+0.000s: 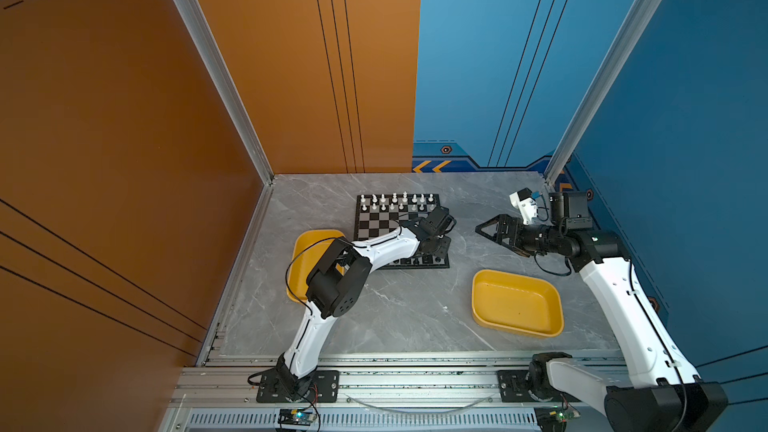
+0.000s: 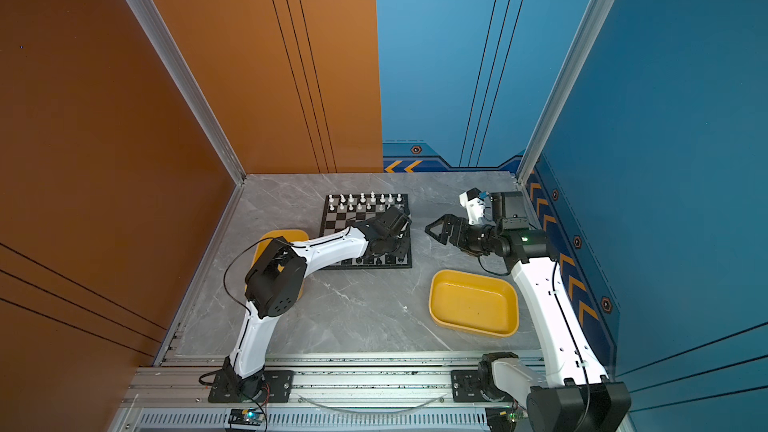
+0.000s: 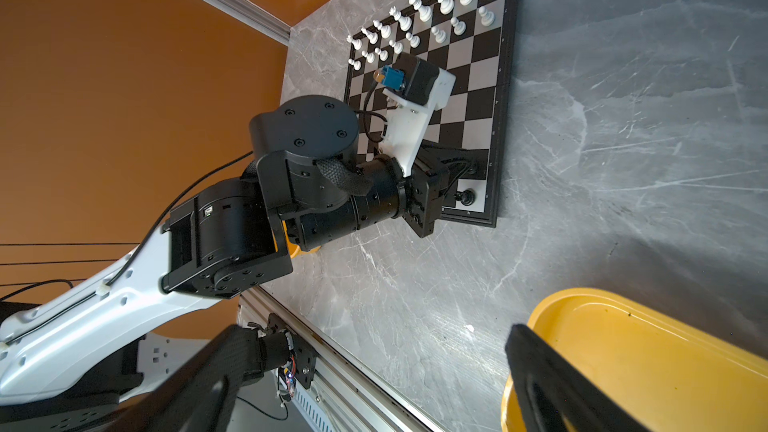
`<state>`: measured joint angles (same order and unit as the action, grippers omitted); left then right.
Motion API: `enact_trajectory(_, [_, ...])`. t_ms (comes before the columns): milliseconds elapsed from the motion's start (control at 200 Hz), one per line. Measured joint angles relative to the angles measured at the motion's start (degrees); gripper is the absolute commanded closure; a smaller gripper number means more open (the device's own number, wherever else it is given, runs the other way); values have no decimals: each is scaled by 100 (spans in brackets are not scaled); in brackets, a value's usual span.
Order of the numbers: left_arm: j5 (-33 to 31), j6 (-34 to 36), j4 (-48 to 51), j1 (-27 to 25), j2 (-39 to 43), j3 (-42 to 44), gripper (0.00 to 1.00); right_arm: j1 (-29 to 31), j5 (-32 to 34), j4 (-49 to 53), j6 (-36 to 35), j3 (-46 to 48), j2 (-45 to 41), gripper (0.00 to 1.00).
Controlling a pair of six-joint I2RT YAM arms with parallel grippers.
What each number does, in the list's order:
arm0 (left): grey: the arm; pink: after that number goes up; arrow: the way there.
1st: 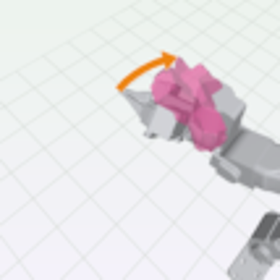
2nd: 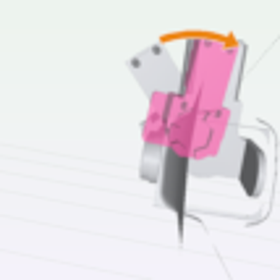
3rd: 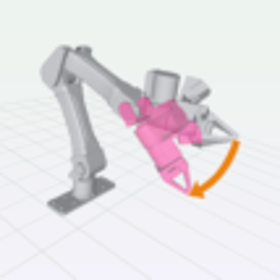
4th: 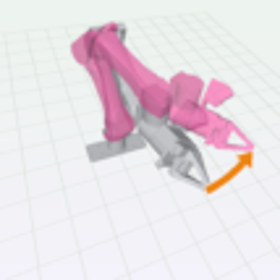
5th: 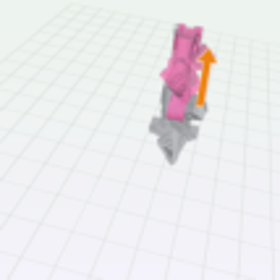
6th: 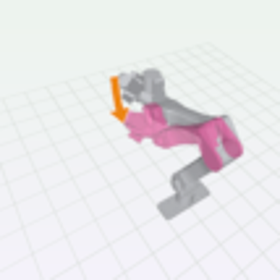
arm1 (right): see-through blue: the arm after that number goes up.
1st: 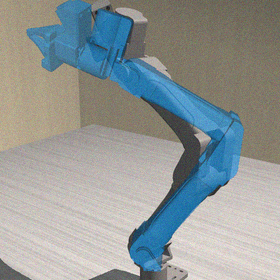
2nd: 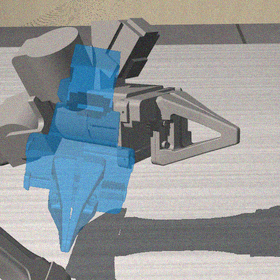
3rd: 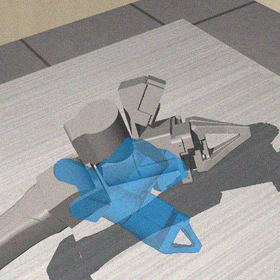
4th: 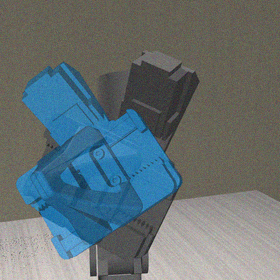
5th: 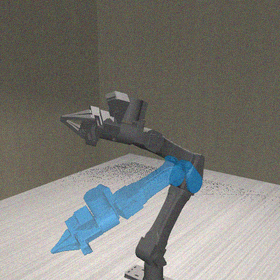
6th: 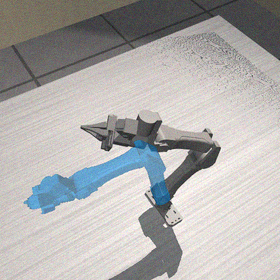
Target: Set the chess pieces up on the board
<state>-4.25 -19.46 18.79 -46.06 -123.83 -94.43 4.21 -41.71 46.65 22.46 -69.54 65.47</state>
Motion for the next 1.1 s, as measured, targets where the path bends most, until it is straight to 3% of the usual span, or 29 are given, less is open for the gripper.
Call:
enact_trajectory(436, [-221,63,-431,-52,37,238,100,42,2,94,-22,-133,72,0])
enact_trajectory(656, [-245,85,-461,-57,96,330,92,74,4,94,-22,-144,76,0])
enact_trajectory(736, [-245,101,-498,-59,129,391,83,74,2,94,-22,-144,76,0])
enact_trajectory(916, [-243,111,-535,-59,280,542,74,74,2,94,-22,-144,76,0])
enact_trajectory(1102, [-238,105,-592,-59,350,542,71,74,2,94,-22,-146,76,0])
